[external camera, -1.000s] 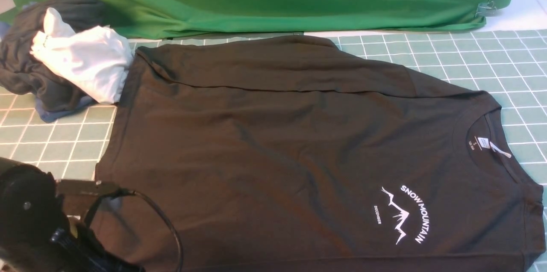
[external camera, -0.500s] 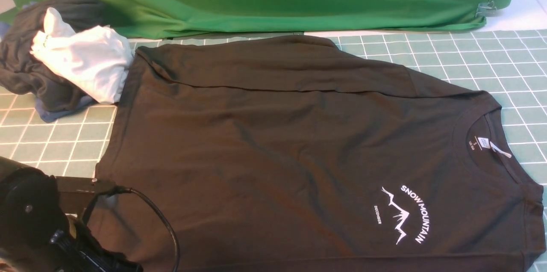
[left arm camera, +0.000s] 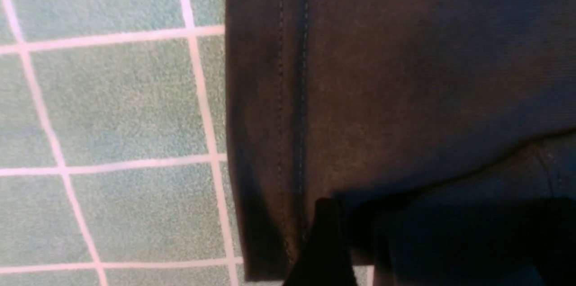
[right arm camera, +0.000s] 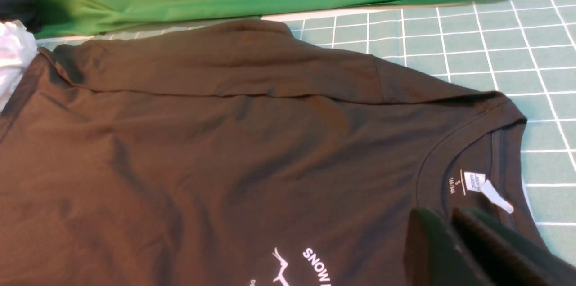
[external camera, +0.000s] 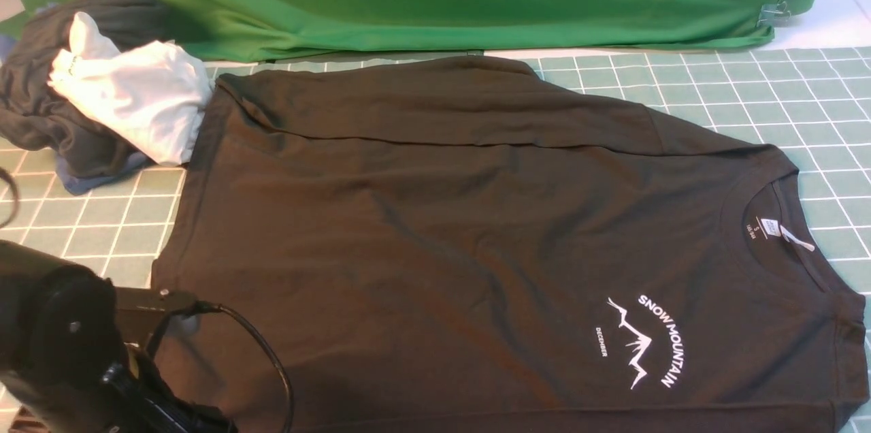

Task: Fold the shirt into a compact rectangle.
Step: 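Grasp the left edge of the dark T-shirt lying flat on the table, then fold the left side of the black T-shirt inward over its body, then grab the top left corner of the dark shirt with the left gripper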

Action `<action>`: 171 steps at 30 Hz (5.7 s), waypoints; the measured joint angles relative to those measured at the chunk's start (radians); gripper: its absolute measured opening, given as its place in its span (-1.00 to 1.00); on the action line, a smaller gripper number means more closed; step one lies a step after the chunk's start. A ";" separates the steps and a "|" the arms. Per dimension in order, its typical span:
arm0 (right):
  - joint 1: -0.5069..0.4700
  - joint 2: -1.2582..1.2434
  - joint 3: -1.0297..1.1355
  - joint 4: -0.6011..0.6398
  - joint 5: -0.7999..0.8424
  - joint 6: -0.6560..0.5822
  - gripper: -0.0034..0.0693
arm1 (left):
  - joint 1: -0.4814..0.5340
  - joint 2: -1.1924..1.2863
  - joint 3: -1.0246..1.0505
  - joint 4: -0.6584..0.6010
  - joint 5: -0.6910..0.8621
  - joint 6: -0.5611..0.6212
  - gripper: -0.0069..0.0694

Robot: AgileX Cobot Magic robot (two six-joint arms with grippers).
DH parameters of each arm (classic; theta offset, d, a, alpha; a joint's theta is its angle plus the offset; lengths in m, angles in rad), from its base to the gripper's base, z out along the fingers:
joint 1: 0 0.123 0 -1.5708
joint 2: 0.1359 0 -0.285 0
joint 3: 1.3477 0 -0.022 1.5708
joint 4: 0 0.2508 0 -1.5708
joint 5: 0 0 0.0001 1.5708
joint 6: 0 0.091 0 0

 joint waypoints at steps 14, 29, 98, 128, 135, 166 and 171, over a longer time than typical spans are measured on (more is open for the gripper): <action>0.001 0.000 0.000 0.001 -0.001 -0.001 -0.72 | -0.001 0.044 -0.007 -0.040 0.050 0.019 -0.26; 0.002 0.000 0.000 0.001 -0.002 -0.001 -0.71 | -0.001 -0.018 -0.019 -0.050 0.132 0.089 -0.81; 0.002 0.000 0.000 0.005 0.021 -0.001 -0.57 | 0.140 0.461 -0.951 0.158 -0.108 -0.063 0.09; 0.002 0.000 0.000 0.008 0.025 -0.001 -0.51 | 0.258 1.005 -1.535 -0.043 0.135 -0.323 -0.01; 0.002 0.000 0.000 0.009 0.025 -0.001 -0.51 | 0.265 1.005 -1.536 -0.072 0.097 -0.315 -0.01; 0.002 0.000 0.000 0.009 0.027 -0.001 -0.45 | 0.269 1.049 -1.536 -0.111 0.028 -0.181 -0.73; 0.002 0.000 0.000 0.009 0.028 -0.001 -0.45 | 0.270 1.028 -1.562 -0.142 0.033 -0.133 -0.79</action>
